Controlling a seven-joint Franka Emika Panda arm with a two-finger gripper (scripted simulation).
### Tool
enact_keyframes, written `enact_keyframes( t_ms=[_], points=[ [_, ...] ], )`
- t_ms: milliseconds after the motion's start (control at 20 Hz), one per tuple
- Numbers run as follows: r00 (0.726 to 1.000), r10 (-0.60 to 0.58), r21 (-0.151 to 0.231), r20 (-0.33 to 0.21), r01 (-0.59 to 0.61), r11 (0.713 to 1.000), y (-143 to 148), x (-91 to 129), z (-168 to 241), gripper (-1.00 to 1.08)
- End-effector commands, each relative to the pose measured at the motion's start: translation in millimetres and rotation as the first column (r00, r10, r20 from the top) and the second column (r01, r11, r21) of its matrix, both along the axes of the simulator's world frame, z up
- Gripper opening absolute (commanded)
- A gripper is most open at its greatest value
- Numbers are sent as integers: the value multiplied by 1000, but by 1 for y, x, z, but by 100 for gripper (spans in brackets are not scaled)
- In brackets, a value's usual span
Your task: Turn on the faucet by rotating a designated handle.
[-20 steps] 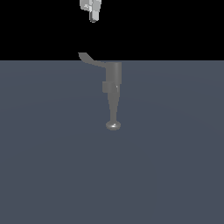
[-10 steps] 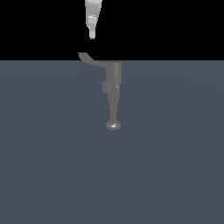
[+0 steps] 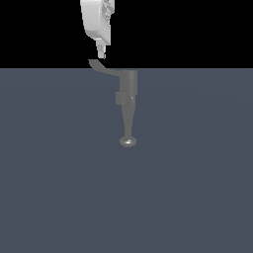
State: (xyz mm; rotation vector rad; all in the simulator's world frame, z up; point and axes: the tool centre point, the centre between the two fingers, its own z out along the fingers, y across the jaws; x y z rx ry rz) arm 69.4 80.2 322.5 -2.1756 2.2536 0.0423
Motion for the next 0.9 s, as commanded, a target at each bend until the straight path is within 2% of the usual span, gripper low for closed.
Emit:
enact_keyframes(
  t_ms=[0,450,850],
  points=[
    [999,-45,-8,4,45,999,3,7,-7,-100],
    [992,-127,-24,12,127,992,10,20,-22,-100],
    [991,-131,-25,12,131,991,11,18,-23,-100]
  ],
)
